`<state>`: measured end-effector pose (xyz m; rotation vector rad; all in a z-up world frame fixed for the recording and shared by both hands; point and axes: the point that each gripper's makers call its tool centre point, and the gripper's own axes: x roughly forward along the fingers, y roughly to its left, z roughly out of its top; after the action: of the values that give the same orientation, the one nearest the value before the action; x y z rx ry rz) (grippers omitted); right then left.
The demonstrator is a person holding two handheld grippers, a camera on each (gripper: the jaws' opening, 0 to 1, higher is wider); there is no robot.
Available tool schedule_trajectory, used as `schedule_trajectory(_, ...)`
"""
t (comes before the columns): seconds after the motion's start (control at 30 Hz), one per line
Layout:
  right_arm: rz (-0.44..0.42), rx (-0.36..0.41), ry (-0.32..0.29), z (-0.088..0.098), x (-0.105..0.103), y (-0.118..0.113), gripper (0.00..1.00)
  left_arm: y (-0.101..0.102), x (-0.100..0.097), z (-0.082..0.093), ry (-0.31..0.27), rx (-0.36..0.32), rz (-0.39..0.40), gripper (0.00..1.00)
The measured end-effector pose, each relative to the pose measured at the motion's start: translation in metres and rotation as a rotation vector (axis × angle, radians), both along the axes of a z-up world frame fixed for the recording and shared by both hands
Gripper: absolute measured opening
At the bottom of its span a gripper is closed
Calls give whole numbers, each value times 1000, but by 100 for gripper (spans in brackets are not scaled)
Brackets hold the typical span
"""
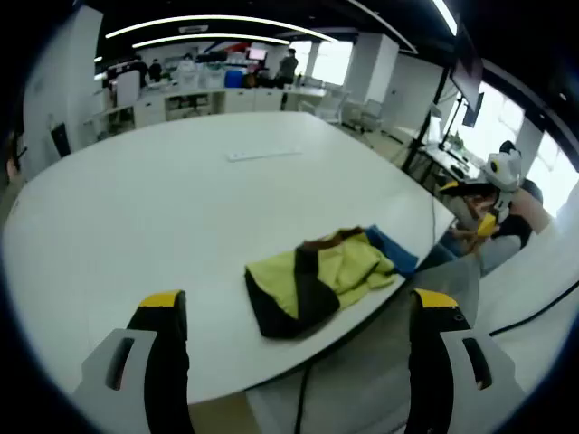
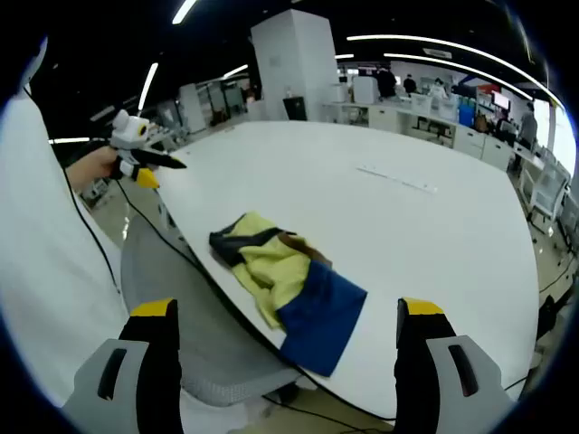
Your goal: Fold the garment on the visible template until the final outline fits inside the template.
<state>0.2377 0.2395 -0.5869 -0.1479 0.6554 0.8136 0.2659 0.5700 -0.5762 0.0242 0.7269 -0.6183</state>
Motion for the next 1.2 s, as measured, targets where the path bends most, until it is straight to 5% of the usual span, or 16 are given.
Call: schedule_trajectory(1.2, 0, -13, 11, -4, 2, -1, 100, 0, 2, -3, 6, 1, 1, 98)
